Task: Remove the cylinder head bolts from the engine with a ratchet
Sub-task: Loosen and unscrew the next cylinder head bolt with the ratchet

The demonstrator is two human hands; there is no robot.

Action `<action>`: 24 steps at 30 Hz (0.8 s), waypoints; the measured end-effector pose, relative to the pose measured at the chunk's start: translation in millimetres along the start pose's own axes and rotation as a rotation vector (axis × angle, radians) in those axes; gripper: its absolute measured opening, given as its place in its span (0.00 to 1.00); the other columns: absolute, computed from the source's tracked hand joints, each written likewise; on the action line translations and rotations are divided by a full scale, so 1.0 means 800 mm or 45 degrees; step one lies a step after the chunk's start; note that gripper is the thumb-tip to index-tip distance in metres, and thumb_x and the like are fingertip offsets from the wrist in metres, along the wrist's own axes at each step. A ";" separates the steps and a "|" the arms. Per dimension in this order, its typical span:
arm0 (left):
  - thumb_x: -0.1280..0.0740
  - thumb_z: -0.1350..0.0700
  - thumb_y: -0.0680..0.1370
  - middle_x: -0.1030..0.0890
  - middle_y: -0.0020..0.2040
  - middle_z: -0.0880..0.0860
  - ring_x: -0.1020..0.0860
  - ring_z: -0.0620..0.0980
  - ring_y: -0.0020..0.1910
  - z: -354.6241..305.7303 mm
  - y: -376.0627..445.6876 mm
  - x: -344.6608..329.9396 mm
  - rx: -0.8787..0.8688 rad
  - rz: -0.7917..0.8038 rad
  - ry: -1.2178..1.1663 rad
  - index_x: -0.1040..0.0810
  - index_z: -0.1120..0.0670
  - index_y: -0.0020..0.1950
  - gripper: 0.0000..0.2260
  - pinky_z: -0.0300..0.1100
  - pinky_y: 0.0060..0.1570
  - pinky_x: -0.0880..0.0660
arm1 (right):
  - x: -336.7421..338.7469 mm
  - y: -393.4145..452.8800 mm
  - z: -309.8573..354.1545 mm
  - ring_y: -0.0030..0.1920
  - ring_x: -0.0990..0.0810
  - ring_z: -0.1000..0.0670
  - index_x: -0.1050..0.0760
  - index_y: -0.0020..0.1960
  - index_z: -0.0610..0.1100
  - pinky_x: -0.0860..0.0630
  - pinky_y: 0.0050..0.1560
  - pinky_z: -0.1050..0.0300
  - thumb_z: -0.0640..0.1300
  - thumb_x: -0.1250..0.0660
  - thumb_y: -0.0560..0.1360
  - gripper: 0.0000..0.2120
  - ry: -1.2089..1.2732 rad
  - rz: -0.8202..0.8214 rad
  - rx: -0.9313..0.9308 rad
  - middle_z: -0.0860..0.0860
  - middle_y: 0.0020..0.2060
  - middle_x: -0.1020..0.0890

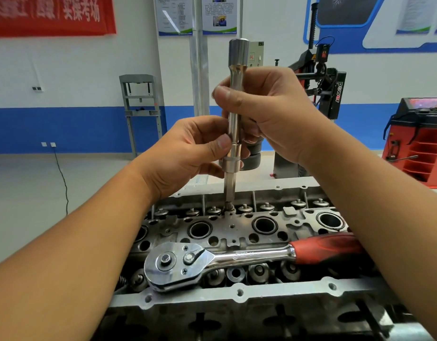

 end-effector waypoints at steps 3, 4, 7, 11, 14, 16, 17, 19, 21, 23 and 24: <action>0.30 0.50 0.77 0.14 0.53 0.55 0.15 0.57 0.53 -0.003 0.000 -0.002 0.005 -0.037 0.131 0.21 0.57 0.64 0.18 0.63 0.53 0.20 | 0.004 0.002 -0.002 0.27 0.27 0.49 0.19 0.47 0.38 0.31 0.26 0.58 0.38 0.27 0.78 0.03 -0.025 -0.021 -0.004 0.45 0.33 0.20; 0.31 0.51 0.78 0.14 0.53 0.55 0.15 0.58 0.52 -0.005 0.000 -0.002 0.005 -0.042 0.169 0.21 0.56 0.64 0.16 0.63 0.52 0.20 | 0.005 0.003 -0.003 0.26 0.28 0.49 0.19 0.47 0.37 0.31 0.25 0.58 0.38 0.27 0.78 0.04 -0.029 -0.026 -0.015 0.45 0.32 0.20; 0.33 0.52 0.80 0.14 0.54 0.55 0.16 0.60 0.52 -0.008 0.000 -0.002 0.005 -0.032 0.244 0.23 0.56 0.66 0.15 0.59 0.49 0.20 | 0.004 0.006 -0.005 0.24 0.30 0.49 0.21 0.48 0.36 0.33 0.24 0.58 0.38 0.29 0.80 0.05 -0.066 -0.015 -0.016 0.40 0.33 0.21; 0.34 0.53 0.81 0.15 0.56 0.59 0.16 0.61 0.53 -0.009 -0.001 -0.002 0.028 0.056 0.154 0.23 0.57 0.67 0.16 0.60 0.52 0.19 | 0.003 0.005 -0.005 0.22 0.31 0.50 0.24 0.54 0.29 0.33 0.23 0.58 0.38 0.33 0.83 0.10 -0.043 0.050 0.000 0.36 0.36 0.22; 0.34 0.54 0.80 0.16 0.57 0.62 0.16 0.62 0.56 -0.011 -0.005 0.004 0.083 0.179 -0.014 0.22 0.59 0.67 0.17 0.55 0.53 0.19 | 0.003 0.001 0.000 0.23 0.30 0.52 0.23 0.58 0.32 0.33 0.23 0.59 0.38 0.37 0.84 0.09 -0.012 0.189 0.011 0.41 0.39 0.18; 0.34 0.55 0.79 0.16 0.56 0.62 0.17 0.62 0.57 -0.010 -0.007 0.011 0.101 0.220 0.003 0.23 0.62 0.68 0.19 0.55 0.54 0.19 | 0.000 -0.002 0.004 0.24 0.29 0.53 0.22 0.60 0.37 0.33 0.24 0.59 0.37 0.38 0.85 0.08 -0.011 0.275 0.007 0.42 0.42 0.17; 0.34 0.56 0.79 0.16 0.55 0.61 0.17 0.62 0.57 -0.009 -0.008 0.013 0.103 0.232 0.011 0.24 0.64 0.68 0.19 0.55 0.54 0.19 | -0.001 -0.002 0.005 0.24 0.30 0.53 0.22 0.60 0.37 0.34 0.24 0.58 0.37 0.38 0.84 0.08 -0.013 0.288 0.000 0.42 0.42 0.17; 0.34 0.57 0.79 0.16 0.53 0.60 0.17 0.61 0.55 -0.008 -0.007 0.011 0.094 0.236 0.007 0.24 0.64 0.68 0.18 0.54 0.53 0.19 | -0.004 -0.003 0.007 0.23 0.31 0.51 0.21 0.56 0.37 0.36 0.22 0.57 0.36 0.34 0.82 0.05 -0.007 0.242 -0.009 0.41 0.38 0.18; 0.34 0.57 0.79 0.15 0.52 0.58 0.17 0.59 0.54 -0.007 -0.005 0.005 0.076 0.211 0.018 0.23 0.60 0.67 0.16 0.53 0.52 0.19 | -0.004 -0.003 0.006 0.22 0.33 0.49 0.21 0.49 0.35 0.37 0.21 0.58 0.36 0.29 0.78 0.04 -0.022 0.130 -0.013 0.39 0.33 0.22; 0.34 0.56 0.80 0.16 0.52 0.58 0.17 0.59 0.53 -0.007 -0.004 0.001 0.078 0.190 0.029 0.23 0.59 0.67 0.16 0.55 0.53 0.18 | -0.005 -0.002 0.005 0.21 0.33 0.49 0.23 0.47 0.33 0.37 0.20 0.59 0.37 0.27 0.78 0.07 -0.049 0.026 -0.038 0.37 0.32 0.24; 0.34 0.55 0.80 0.16 0.52 0.59 0.17 0.60 0.53 -0.006 -0.003 0.000 0.090 0.185 0.029 0.24 0.59 0.68 0.17 0.57 0.54 0.18 | -0.006 -0.002 0.005 0.21 0.32 0.50 0.23 0.48 0.33 0.37 0.20 0.60 0.37 0.28 0.78 0.08 -0.055 -0.007 -0.044 0.37 0.33 0.24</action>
Point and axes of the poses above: each hand's wrist, its own y-axis towards the middle knuckle, its own x-axis out of the back of the hand, z = x × y, the point moved 2 cm from there along y, towards the middle knuckle
